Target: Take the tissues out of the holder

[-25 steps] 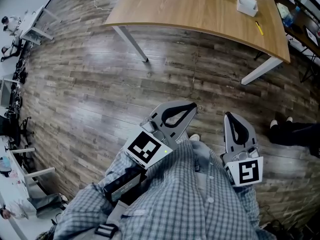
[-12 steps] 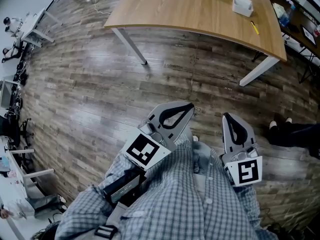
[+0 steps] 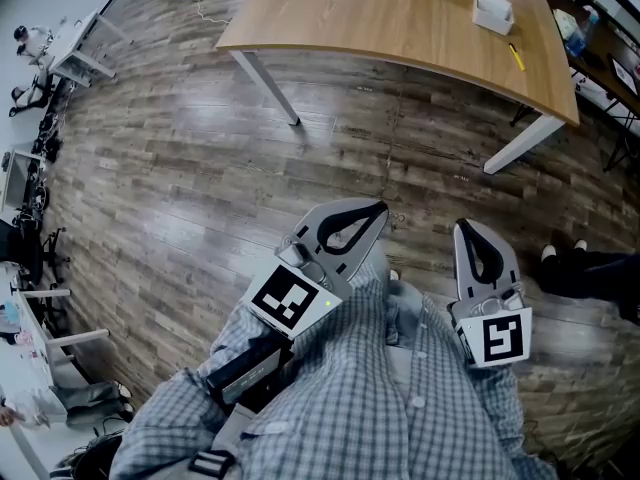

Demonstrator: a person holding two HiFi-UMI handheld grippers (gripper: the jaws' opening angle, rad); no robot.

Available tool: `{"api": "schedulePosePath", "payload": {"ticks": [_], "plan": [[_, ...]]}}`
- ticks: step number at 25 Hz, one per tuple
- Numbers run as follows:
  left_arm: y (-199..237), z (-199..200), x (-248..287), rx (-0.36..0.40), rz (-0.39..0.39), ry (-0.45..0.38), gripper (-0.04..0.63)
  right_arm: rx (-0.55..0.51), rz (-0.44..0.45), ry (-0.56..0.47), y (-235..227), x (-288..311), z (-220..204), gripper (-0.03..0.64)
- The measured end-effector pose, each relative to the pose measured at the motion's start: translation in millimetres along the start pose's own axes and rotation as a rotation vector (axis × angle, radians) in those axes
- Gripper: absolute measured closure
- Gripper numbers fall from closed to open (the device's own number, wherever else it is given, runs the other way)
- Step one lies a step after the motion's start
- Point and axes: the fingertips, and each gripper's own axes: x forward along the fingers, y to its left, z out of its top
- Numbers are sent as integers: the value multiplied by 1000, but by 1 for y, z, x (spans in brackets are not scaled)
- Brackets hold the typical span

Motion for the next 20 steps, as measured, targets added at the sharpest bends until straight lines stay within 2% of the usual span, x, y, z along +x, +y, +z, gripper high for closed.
{"api": "schedulePosePath", "payload": {"ticks": [5,10,16,20], "plan": [[-4,0,1,2,-7,3,588,-55,-8,41,-12,-6,-12,605],[-6,3,4,18,-10,-1,589,-22,-37,2,-15,-8,-4,606],[-9,-1,6,8,-15,12,589,-37,-22,28,-15,-9,-14,605],[-5,-5,6,2,-13,20,588,2,-38,7,-14,-3,-9,606]]}}
